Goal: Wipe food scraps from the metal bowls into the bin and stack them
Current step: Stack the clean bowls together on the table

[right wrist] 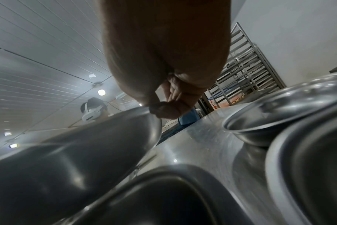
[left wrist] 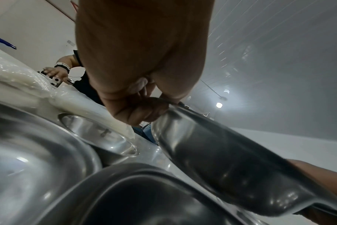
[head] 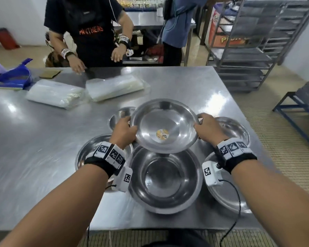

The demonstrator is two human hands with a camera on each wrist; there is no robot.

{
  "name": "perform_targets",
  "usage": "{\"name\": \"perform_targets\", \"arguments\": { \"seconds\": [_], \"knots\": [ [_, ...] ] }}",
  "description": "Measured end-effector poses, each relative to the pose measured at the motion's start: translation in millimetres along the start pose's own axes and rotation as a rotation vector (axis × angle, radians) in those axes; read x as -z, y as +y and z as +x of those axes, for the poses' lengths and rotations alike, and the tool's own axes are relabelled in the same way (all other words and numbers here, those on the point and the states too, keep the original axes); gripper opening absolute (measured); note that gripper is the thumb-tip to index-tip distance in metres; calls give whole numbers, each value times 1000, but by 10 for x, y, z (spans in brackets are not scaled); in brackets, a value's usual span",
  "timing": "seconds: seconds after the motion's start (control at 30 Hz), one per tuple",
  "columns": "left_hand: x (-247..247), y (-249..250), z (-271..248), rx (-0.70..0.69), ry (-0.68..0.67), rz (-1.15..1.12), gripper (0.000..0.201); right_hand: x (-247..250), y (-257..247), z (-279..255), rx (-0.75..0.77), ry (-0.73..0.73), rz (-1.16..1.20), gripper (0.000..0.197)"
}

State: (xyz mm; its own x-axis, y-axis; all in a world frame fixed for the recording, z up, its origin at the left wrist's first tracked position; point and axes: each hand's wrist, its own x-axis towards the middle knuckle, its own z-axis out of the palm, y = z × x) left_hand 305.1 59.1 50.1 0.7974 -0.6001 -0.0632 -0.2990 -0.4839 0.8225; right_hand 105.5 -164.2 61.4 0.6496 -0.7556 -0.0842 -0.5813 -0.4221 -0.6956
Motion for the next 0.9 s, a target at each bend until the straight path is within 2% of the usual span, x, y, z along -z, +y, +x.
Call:
{"name": "perform_targets", "arguments": {
  "seconds": [0.13, 0.3, 0.4, 0.53, 0.7, 0.9],
  "knots": [
    [29, -220, -291, -15, -4, 66, 30, -174, 122, -388, 1, 16, 23, 31],
    [-14, -389, -533, 5, -30, 108, 27, -306, 223, -605, -17, 8, -36, 31],
    [-15, -481, -633, -28, -22, 105, 27, -340, 257, -730, -15, 32, -61, 37],
    [-4, -572, -771, -69, -6, 111, 23, -398, 330, -897, -5, 27, -57, 33],
    [-43, -718, -893, -100, -34, 110, 35, -486, 423, -1070, -18, 30, -50, 29],
    [-112, -819, -980, -96, -72, 155, 34, -545, 530, -1175, -62, 59, -92, 39]
  ]
}}
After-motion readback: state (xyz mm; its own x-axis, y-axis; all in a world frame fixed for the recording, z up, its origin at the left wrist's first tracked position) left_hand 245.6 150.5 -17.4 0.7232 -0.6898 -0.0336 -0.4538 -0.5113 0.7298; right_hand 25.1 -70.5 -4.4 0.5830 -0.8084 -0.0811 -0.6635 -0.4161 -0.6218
